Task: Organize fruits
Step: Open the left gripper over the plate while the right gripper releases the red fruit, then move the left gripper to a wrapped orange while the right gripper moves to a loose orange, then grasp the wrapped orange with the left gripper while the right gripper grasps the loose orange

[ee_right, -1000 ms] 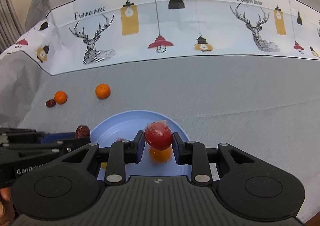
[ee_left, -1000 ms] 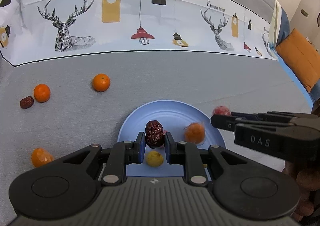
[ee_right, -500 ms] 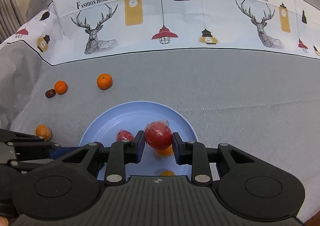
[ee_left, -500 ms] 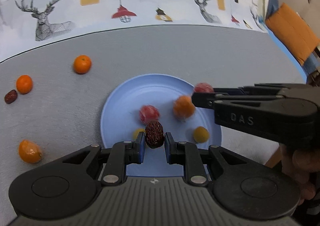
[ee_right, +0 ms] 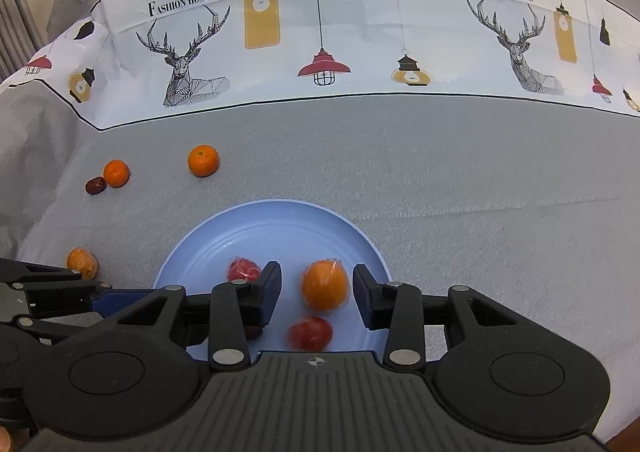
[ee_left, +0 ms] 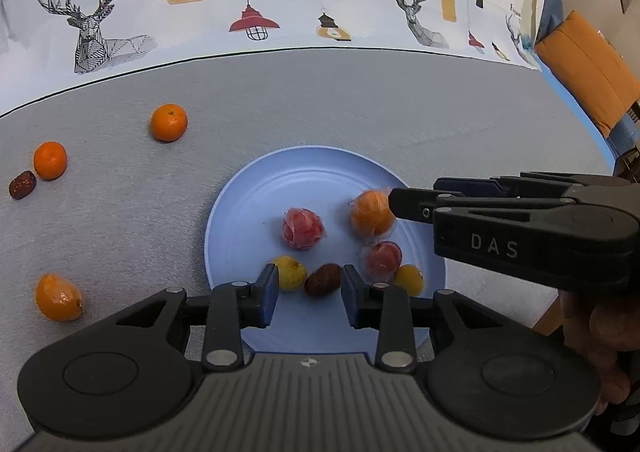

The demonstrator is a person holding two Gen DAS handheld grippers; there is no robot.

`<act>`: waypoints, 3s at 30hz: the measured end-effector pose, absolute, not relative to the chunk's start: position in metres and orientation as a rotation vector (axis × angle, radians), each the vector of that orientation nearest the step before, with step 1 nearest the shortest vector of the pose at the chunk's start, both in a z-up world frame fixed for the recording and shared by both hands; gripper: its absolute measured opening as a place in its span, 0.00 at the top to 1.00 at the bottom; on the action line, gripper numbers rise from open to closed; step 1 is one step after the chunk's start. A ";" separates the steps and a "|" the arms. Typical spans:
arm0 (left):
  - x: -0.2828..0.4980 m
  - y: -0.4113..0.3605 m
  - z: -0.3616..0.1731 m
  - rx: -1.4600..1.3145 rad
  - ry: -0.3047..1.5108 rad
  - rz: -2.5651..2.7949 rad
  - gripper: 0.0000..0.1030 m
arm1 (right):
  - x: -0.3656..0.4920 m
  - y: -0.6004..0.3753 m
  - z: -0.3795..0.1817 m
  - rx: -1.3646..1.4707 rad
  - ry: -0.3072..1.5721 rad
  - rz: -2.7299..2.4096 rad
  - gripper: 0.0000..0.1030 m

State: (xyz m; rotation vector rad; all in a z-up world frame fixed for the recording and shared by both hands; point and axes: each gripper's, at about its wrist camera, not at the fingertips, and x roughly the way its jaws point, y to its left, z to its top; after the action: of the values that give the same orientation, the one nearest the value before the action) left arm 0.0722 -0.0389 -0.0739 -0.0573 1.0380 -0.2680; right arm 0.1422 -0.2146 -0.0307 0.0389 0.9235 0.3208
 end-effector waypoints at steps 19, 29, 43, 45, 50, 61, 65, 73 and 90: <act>0.075 -0.032 -0.068 -0.073 1.031 -0.221 0.64 | 0.142 -0.214 -0.030 0.030 0.921 0.308 0.52; 0.075 -0.026 -0.063 -0.086 1.008 -0.184 0.64 | 0.142 -0.214 -0.030 0.029 0.921 0.308 0.51; 0.107 0.084 -0.069 -0.113 1.129 0.412 0.17 | 0.141 -0.210 -0.029 0.042 0.924 0.316 0.47; 0.108 0.102 -0.076 -0.189 1.171 0.450 0.17 | 0.142 -0.206 -0.027 0.044 0.916 0.325 0.46; 0.108 0.107 -0.086 -0.289 1.210 0.445 0.39 | 0.145 -0.191 -0.021 0.087 0.922 0.348 0.43; 0.139 0.128 -0.072 -0.368 1.131 0.411 0.60 | 0.177 -0.127 -0.009 0.074 0.900 0.435 0.38; 0.140 0.127 -0.080 -0.415 1.161 0.417 0.60 | 0.204 -0.103 -0.014 0.071 0.907 0.432 0.34; 0.144 0.129 -0.092 -0.439 1.200 0.423 0.59 | 0.262 -0.062 -0.040 0.072 0.951 0.394 0.24; 0.152 0.123 -0.099 -0.398 1.208 0.430 0.60 | 0.301 -0.037 -0.090 -0.016 1.024 0.424 0.64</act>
State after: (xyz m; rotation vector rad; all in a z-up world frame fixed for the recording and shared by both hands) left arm 0.1521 0.1230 -0.0985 -0.3982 1.2078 0.4298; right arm 0.3014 -0.0369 -0.0902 -0.0161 1.0239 0.4240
